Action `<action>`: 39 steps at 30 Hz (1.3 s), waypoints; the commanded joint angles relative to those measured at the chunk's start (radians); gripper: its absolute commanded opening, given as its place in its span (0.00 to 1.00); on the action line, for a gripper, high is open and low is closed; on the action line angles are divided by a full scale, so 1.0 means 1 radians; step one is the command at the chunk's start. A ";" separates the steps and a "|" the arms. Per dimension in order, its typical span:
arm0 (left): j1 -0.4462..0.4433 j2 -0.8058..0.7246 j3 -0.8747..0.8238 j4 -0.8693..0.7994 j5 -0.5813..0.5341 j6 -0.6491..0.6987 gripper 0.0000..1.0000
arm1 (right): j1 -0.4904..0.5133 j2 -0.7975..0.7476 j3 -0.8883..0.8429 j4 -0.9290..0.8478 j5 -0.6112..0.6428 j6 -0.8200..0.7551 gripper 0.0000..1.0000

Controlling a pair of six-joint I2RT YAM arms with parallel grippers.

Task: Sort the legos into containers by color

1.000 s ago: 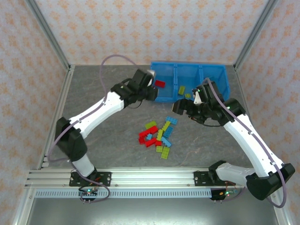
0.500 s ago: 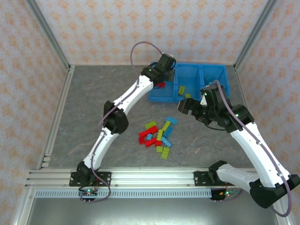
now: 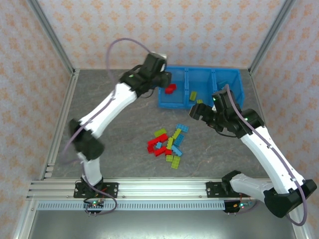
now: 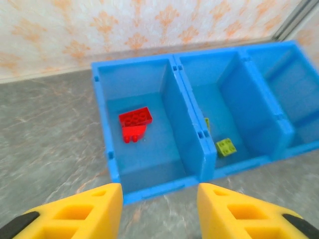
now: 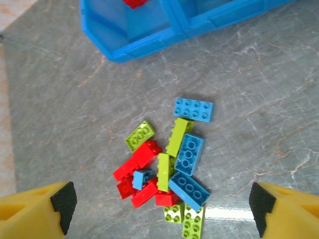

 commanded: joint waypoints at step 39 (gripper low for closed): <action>-0.104 -1.179 -1.163 0.099 0.205 0.798 1.00 | 0.055 0.756 0.017 0.309 0.097 0.051 0.61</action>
